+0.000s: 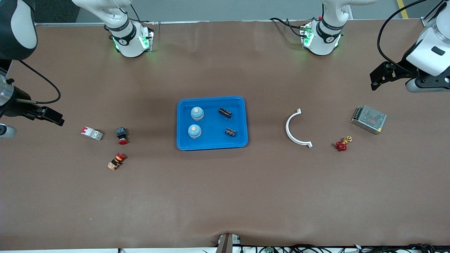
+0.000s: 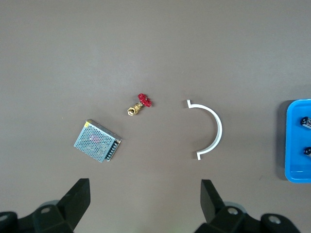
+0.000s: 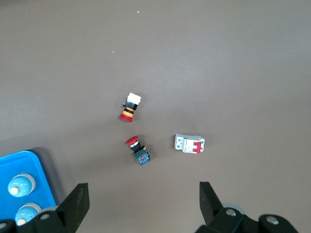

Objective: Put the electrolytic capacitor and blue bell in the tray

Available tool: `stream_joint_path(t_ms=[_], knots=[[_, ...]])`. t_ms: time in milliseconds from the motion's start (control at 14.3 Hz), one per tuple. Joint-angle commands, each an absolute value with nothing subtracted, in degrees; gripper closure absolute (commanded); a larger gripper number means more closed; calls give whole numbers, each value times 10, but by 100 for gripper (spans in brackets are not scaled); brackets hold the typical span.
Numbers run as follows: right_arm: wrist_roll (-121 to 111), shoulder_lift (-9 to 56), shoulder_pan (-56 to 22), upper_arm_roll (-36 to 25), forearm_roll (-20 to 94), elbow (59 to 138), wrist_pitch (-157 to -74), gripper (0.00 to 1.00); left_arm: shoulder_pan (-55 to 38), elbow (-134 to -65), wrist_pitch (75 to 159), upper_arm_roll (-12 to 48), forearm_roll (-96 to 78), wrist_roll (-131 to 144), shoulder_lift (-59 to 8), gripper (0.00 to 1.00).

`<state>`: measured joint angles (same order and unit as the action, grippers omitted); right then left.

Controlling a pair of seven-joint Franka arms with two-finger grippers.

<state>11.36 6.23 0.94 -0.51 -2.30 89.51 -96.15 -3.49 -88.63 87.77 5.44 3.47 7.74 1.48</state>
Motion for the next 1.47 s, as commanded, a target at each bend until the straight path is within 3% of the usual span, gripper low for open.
stream_joint_path(t_ms=[0, 701, 1402], knots=[[100, 43, 32, 6, -5, 881, -927, 0, -32, -896, 883, 55, 26, 76, 29, 0], [63, 36, 37, -7, 3, 813, -871, 0, -31, -886, 883, 52, 23, 67, 21, 0], [4, 35, 37, -4, 44, 810, -828, 0, -16, -881, 880, 51, 6, 64, 20, 0]])
